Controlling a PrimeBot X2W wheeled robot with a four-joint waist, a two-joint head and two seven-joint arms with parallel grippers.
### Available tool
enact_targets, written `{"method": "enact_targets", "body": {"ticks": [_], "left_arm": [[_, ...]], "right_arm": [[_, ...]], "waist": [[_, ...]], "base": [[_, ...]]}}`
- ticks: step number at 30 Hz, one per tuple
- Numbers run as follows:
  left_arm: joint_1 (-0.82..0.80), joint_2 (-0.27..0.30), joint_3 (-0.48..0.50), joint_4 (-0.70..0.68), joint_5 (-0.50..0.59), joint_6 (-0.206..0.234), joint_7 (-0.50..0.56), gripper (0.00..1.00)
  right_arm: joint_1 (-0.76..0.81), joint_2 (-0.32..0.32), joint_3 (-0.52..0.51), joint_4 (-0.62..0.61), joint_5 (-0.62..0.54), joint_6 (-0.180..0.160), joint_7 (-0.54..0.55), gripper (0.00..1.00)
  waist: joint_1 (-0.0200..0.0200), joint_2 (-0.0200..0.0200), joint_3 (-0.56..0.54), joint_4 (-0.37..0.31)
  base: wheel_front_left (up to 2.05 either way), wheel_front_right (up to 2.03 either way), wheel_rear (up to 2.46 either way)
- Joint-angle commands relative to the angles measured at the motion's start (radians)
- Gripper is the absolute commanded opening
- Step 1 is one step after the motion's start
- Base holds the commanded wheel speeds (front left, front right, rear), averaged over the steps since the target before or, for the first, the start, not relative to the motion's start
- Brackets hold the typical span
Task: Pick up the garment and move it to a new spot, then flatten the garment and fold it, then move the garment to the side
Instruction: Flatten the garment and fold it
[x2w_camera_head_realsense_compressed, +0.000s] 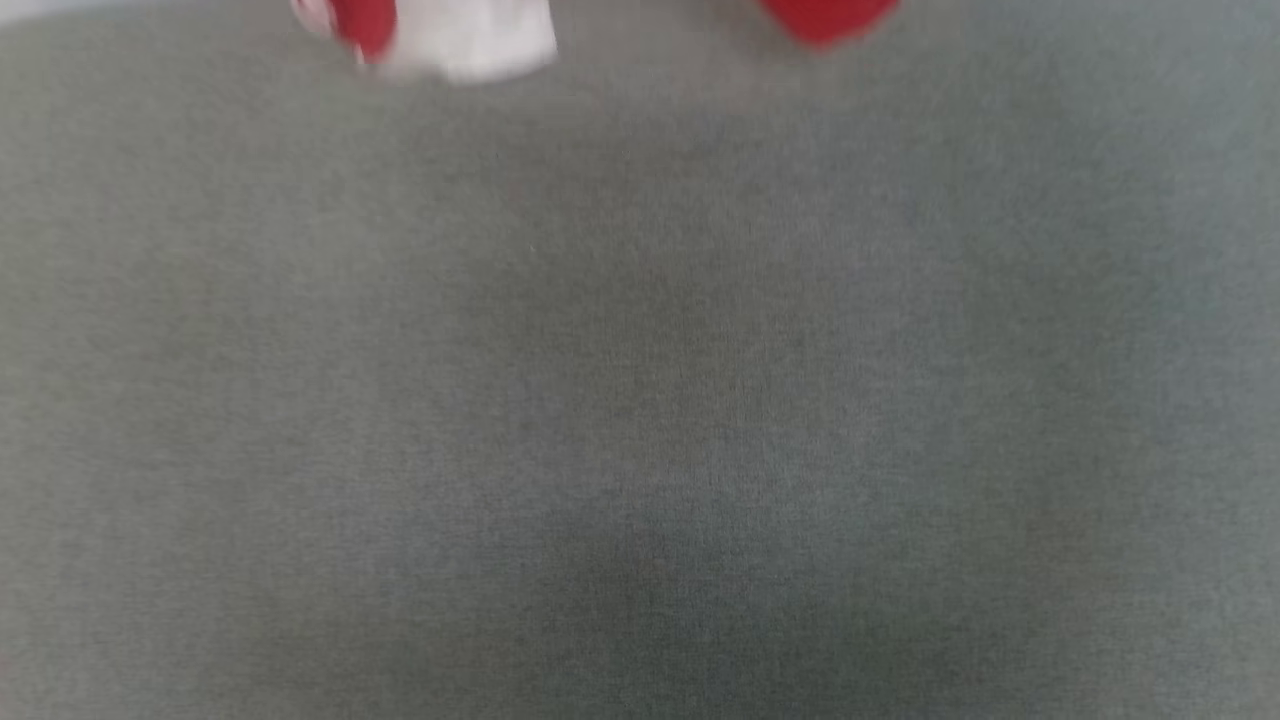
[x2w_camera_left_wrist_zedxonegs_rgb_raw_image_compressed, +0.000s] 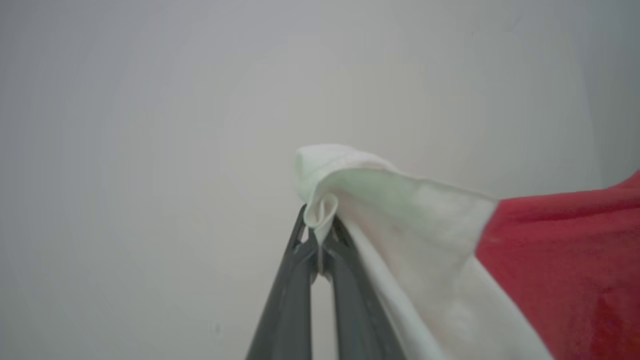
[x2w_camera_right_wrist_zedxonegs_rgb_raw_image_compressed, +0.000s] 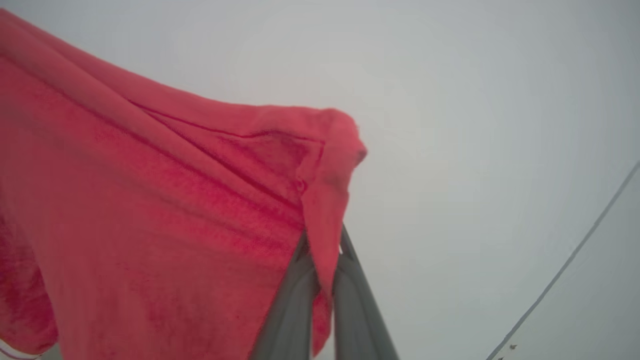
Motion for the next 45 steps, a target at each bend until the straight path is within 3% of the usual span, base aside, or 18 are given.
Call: {"method": "enact_targets", "body": {"ticks": [1,4,9,16,21,27,34,39,45], "left_arm": [[-0.047,0.010,0.004,0.016,0.025,-0.003,-0.032,0.00],[-0.092,0.004,0.022,-0.023,0.081,-0.013,-0.051,0.00],[0.043,-0.019,0.068,-0.072,0.100,-0.020,-0.051,0.00],[0.240,-0.014,-0.115,-0.095,-0.062,-0.022,-0.039,0.00],[0.352,0.029,-0.238,-0.149,-0.216,-0.022,0.065,0.00],[0.491,0.093,-0.321,-0.219,-0.349,-0.022,0.180,0.00],[0.650,0.154,-0.378,-0.311,-0.406,-0.021,0.239,0.00],[0.789,0.200,-0.418,-0.441,-0.428,0.021,0.253,0.00],[0.925,0.276,-0.466,-0.631,-0.442,0.125,0.293,0.00]], "right_arm": [[-0.029,-0.003,-0.020,0.050,-0.035,-0.004,-0.053,0.00],[-0.067,0.028,-0.034,0.120,-0.097,-0.004,-0.119,0.00],[-0.028,0.068,-0.017,0.191,-0.121,-0.004,-0.111,0.00],[0.123,0.077,0.046,0.171,-0.063,-0.003,-0.026,0.00],[0.250,0.047,0.098,0.097,0.013,-0.003,0.059,0.00],[0.402,-0.024,0.170,-0.054,0.127,-0.003,0.191,0.00],[0.566,-0.134,0.204,-0.219,0.237,-0.003,0.295,0.00],[0.711,-0.222,0.210,-0.358,0.304,-0.003,0.360,0.00],[0.867,-0.313,0.202,-0.502,0.347,-0.003,0.424,0.00]], "waist": [[0.0000,0.0000,0.069,-0.007],[0.0000,0.0000,0.101,0.000],[0.0000,0.0000,0.114,0.021],[0.0000,0.0000,0.066,0.053],[0.0000,0.0000,0.019,0.070],[0.0000,0.0000,-0.047,0.078],[0.0000,0.0000,-0.110,0.086],[0.0000,0.0000,-0.150,0.089],[0.0000,0.0000,-0.174,0.087]], "base": [[0.00,0.00,0.00],[0.00,0.00,0.00],[0.00,0.00,0.00],[0.00,0.00,0.00],[0.00,0.00,0.00],[0.00,0.00,0.00],[0.00,0.00,0.00],[0.00,0.00,0.00],[0.00,0.00,0.00]]}}
